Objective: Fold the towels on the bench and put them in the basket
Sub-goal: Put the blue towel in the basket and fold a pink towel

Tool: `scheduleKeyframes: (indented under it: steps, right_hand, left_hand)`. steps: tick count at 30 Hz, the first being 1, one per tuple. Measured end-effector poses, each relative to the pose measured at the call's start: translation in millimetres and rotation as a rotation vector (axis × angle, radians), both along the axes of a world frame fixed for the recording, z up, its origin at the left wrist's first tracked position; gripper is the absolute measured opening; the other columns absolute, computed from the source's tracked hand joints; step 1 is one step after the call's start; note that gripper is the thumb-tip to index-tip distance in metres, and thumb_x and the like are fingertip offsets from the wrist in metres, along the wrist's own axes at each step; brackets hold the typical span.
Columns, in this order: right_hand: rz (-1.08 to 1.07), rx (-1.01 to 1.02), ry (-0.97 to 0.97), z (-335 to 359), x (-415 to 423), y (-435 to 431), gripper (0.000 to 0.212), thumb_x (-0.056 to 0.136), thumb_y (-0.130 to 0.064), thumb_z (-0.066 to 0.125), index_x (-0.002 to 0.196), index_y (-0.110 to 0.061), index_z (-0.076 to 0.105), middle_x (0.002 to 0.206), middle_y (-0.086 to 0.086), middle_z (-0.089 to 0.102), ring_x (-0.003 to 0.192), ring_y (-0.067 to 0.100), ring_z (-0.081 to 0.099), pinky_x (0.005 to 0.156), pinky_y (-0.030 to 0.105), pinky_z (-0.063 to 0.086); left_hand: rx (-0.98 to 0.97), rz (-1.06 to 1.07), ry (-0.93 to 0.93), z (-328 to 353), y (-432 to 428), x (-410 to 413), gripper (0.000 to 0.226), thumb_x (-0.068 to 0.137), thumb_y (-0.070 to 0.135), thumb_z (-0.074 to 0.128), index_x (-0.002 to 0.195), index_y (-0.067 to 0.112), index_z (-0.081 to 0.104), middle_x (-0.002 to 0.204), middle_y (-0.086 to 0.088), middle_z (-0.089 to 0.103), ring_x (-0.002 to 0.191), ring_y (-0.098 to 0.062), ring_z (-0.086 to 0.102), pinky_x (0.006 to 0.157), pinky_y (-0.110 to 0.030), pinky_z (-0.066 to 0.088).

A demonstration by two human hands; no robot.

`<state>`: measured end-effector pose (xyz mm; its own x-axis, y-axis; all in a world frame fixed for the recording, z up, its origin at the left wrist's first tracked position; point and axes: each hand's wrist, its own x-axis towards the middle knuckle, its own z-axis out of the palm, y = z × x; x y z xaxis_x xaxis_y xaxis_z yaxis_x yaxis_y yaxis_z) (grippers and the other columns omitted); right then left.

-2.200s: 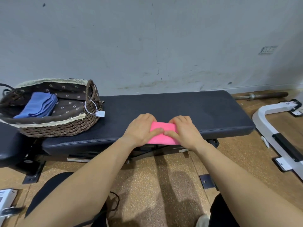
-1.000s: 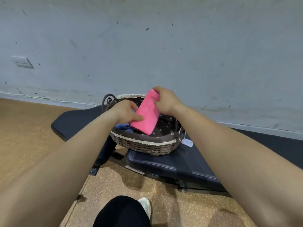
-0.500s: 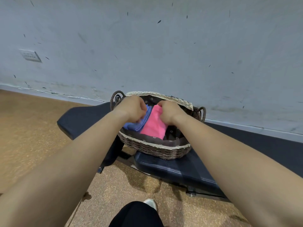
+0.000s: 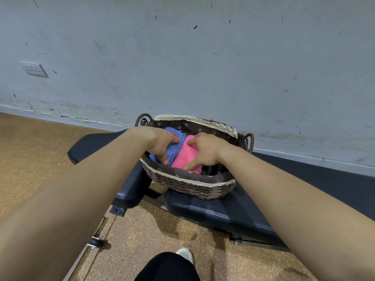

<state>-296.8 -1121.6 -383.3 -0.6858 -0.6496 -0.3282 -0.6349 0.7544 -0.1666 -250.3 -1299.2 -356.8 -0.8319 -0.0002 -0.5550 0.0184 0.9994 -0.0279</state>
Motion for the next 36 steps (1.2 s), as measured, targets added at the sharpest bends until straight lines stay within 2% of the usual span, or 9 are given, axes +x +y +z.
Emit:
scheduleKeyframes:
  steps: [3, 6, 9, 12, 14, 18, 21, 30, 36]
  right_hand:
    - [-0.013, 0.024, 0.018, -9, -2, -7, 0.082, 0.054, -0.071, 0.08, 0.119, -0.028, 0.058, 0.129, 0.002, 0.054, 0.117, 0.028, 0.056, 0.097, 0.045, 0.05]
    - [-0.021, 0.049, 0.028, -15, -5, -14, 0.091, 0.054, -0.067, 0.081, 0.134, -0.033, 0.053, 0.136, -0.003, 0.054, 0.123, 0.025, 0.054, 0.098, 0.045, 0.051]
    - [-0.04, 0.045, 0.036, -16, -5, -16, 0.086, 0.054, -0.066, 0.083, 0.129, -0.036, 0.054, 0.129, -0.005, 0.058, 0.119, 0.025, 0.057, 0.095, 0.045, 0.052]
    - [-0.051, 0.039, 0.023, -14, -2, -15, 0.083, 0.056, -0.064, 0.083, 0.128, -0.035, 0.054, 0.128, -0.006, 0.06, 0.117, 0.024, 0.058, 0.094, 0.043, 0.052]
    - [-0.053, 0.007, -0.02, -6, 1, -11, 0.085, 0.057, -0.068, 0.082, 0.129, -0.032, 0.055, 0.126, -0.005, 0.063, 0.116, 0.025, 0.06, 0.096, 0.043, 0.051]
    - [-0.129, -0.189, -0.053, 29, 9, 8, 0.089, 0.074, -0.061, 0.078, 0.148, -0.023, 0.045, 0.147, -0.001, 0.053, 0.133, 0.024, 0.051, 0.109, 0.039, 0.042]
    - [-0.169, -0.261, -0.002, 58, 22, 33, 0.078, 0.08, -0.058, 0.074, 0.145, -0.022, 0.049, 0.145, 0.0, 0.055, 0.131, 0.023, 0.052, 0.108, 0.038, 0.043]
    - [-0.326, -0.373, 0.064, 117, 78, 162, 0.061, 0.087, -0.048, 0.07, 0.14, -0.021, 0.054, 0.144, 0.001, 0.054, 0.132, 0.023, 0.05, 0.107, 0.036, 0.042]
    - [-0.487, -0.388, 0.065, 112, 106, 266, 0.062, 0.088, -0.047, 0.07, 0.141, -0.021, 0.051, 0.147, 0.003, 0.051, 0.133, 0.023, 0.049, 0.109, 0.036, 0.041]
  left_hand:
    - [-0.019, -0.006, -0.028, -2, 0, -3, 0.102, 0.079, 0.036, 0.081, 0.158, 0.03, 0.017, 0.166, 0.007, 0.013, 0.148, -0.025, 0.025, 0.118, -0.039, 0.027]
    - [-0.048, -0.005, -0.03, -9, 3, -5, 0.104, 0.078, 0.038, 0.082, 0.157, 0.031, 0.015, 0.166, 0.006, 0.011, 0.149, -0.025, 0.023, 0.119, -0.038, 0.025]
    - [-0.083, -0.013, -0.015, -11, 12, -3, 0.101, 0.082, 0.036, 0.079, 0.158, 0.029, 0.013, 0.166, 0.002, 0.011, 0.149, -0.027, 0.023, 0.116, -0.036, 0.024]
    - [-0.043, 0.02, 0.019, -8, 13, 1, 0.099, 0.082, 0.032, 0.08, 0.158, 0.027, 0.017, 0.164, 0.0, 0.018, 0.147, -0.026, 0.026, 0.114, -0.033, 0.026]
    - [0.032, 0.07, 0.056, -2, 10, 4, 0.096, 0.078, 0.032, 0.083, 0.155, 0.027, 0.026, 0.16, -0.001, 0.03, 0.143, -0.025, 0.035, 0.112, -0.032, 0.031]
    - [0.13, 0.149, 0.262, 25, 15, 18, 0.069, 0.087, 0.037, 0.072, 0.147, 0.021, 0.043, 0.148, -0.002, 0.049, 0.133, -0.023, 0.048, 0.105, -0.027, 0.035]
    - [0.122, 0.162, 0.343, 47, 29, 34, 0.06, 0.091, 0.042, 0.065, 0.144, 0.02, 0.048, 0.143, -0.002, 0.055, 0.129, -0.022, 0.051, 0.102, -0.028, 0.038]
    - [0.193, 0.083, 0.364, 94, 120, 82, 0.05, 0.094, 0.039, 0.063, 0.138, 0.017, 0.055, 0.139, 0.0, 0.058, 0.127, -0.021, 0.053, 0.105, -0.029, 0.04]
    - [0.261, -0.035, 0.422, 97, 208, 89, 0.041, 0.091, 0.039, 0.064, 0.128, 0.023, 0.062, 0.115, 0.006, 0.066, 0.114, -0.021, 0.06, 0.091, -0.029, 0.044]
